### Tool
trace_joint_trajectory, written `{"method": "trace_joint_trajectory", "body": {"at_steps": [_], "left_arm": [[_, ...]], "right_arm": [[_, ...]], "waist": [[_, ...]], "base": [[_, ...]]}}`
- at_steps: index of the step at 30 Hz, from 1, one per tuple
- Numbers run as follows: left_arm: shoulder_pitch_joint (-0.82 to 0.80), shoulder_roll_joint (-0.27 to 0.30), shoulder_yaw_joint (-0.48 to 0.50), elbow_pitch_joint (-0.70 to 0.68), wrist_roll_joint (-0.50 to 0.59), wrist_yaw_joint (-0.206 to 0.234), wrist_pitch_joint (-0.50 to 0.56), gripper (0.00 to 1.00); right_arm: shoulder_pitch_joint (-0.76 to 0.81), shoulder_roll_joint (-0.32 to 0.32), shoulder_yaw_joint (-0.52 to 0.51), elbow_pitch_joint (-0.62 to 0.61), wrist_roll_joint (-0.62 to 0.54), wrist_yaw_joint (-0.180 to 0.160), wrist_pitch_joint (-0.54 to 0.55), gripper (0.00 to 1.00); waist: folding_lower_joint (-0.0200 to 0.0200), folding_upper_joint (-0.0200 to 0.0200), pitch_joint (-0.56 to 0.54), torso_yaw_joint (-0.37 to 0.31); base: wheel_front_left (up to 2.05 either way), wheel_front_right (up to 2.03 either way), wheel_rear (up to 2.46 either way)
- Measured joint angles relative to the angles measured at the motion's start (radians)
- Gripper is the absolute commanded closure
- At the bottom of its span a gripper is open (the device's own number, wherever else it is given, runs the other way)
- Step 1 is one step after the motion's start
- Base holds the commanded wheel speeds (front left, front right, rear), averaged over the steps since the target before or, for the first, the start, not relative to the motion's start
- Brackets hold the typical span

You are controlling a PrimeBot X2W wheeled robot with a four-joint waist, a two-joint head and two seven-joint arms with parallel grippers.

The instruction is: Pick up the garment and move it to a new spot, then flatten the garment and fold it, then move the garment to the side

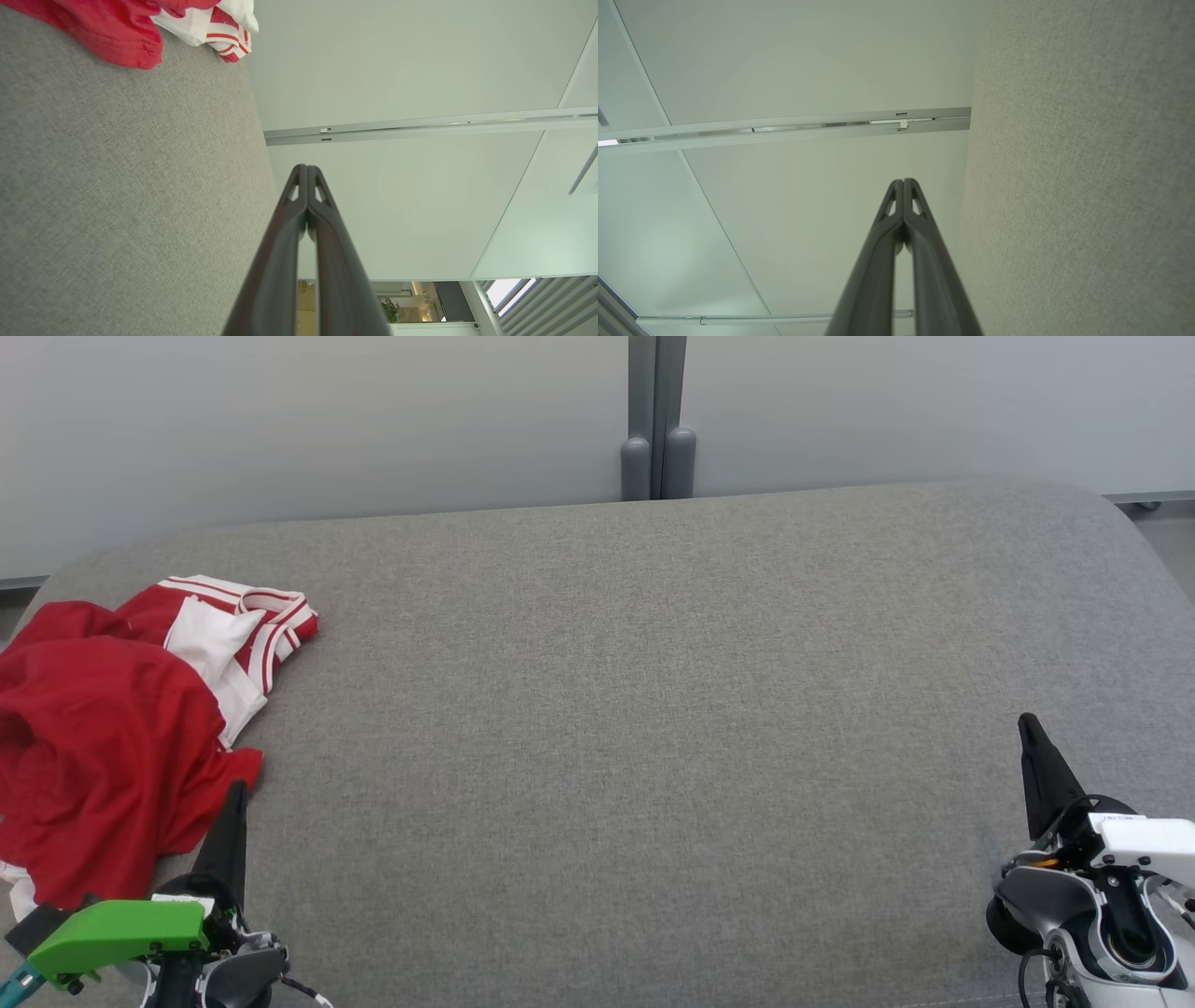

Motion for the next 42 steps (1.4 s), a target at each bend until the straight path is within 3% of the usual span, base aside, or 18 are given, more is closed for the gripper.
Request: {"method": "trace_joint_trajectory", "body": {"at_steps": [24,25,33,42], "left_arm": [[0.000,0.000,0.000,0.000,0.000,0.000,0.000,1.00],[0.000,0.000,0.000,0.000,0.000,0.000,0.000,0.00],[0.033,-0.009,-0.008,0.031,0.012,0.001,-0.007,0.00],[0.033,0.006,-0.023,0.030,0.089,0.001,-0.047,0.00]], "right_arm": [[0.000,0.000,0.000,0.000,0.000,0.000,0.000,1.00],[0.000,0.000,0.000,0.000,0.000,0.000,0.000,0.00],[0.037,0.011,0.007,0.027,-0.022,-0.004,-0.013,0.00],[0.037,-0.048,0.060,0.017,-0.118,-0.008,-0.043,0.00]], "waist": [[0.0000,0.0000,0.000,0.000],[0.0000,0.0000,0.000,0.000],[0.0000,0.0000,0.000,0.000],[0.0000,0.0000,0.001,0.001]], "base": [[0.00,0.00,0.00],[0.00,0.00,0.00],[0.00,0.00,0.00],[0.00,0.00,0.00]]}}
